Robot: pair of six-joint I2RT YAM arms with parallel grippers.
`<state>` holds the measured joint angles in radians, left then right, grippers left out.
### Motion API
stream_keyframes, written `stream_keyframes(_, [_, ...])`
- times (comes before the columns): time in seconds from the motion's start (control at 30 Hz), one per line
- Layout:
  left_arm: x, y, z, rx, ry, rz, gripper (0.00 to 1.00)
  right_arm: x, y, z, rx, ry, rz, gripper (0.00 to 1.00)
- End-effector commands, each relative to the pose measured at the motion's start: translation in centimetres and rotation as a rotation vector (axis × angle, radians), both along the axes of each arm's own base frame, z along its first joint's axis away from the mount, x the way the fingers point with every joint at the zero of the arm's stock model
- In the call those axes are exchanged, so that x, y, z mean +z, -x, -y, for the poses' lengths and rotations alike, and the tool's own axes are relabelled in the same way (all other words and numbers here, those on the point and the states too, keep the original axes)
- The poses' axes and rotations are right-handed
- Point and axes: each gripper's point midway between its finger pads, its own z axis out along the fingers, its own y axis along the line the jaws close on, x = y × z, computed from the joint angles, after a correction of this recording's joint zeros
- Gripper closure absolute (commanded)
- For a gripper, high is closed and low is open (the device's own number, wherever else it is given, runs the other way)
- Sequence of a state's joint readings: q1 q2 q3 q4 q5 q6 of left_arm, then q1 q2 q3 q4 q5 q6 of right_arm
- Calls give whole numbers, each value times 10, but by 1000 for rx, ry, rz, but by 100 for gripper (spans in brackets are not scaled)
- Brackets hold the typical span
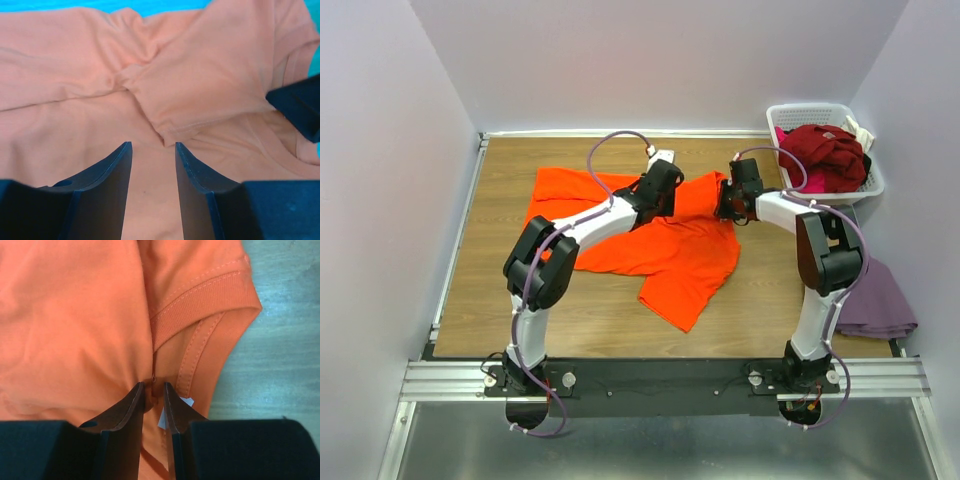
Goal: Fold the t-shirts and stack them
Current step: Fold the flattened tshirt in 1/3 of the way
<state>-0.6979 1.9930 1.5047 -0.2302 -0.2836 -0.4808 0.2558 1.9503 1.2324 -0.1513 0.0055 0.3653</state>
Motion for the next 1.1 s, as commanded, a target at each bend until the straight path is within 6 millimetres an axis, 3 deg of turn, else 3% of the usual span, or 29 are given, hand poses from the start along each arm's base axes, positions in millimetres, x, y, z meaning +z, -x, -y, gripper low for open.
stream_keyframes(0.0, [15,-15,-33,75,-7,25,51,10,11,-2,33,-2,9,72])
stream_keyframes(0.1, [14,-30,-64,137,26,6,51,7,12,-2,28,-2,2,73])
stream_keyframes(0.27, [7,-56,-123,282,29,-15,51,32,1,1,-15,-1,63,73])
stream_keyframes(0.4, [-13,-71,-168,383,-14,-58,51,47,-18,-5,-16,-21,105,70])
stream_keyframes(0.53, [-25,-85,-188,428,-27,-94,51,28,-27,-11,-9,-33,67,69])
stream_keyframes(0.6, [-42,-84,-196,443,-55,-146,52,14,-27,-11,-16,-30,35,68])
stream_keyframes(0.73, [-56,-82,-217,502,-53,-189,52,-5,-23,-7,-35,-6,-8,68])
stream_keyframes(0.87, [-60,-83,-242,569,-11,-206,52,-18,-23,0,-56,29,-47,68])
stream_keyframes(1.07, [-66,-88,-259,608,56,-245,52,-31,-21,11,-102,86,-101,68])
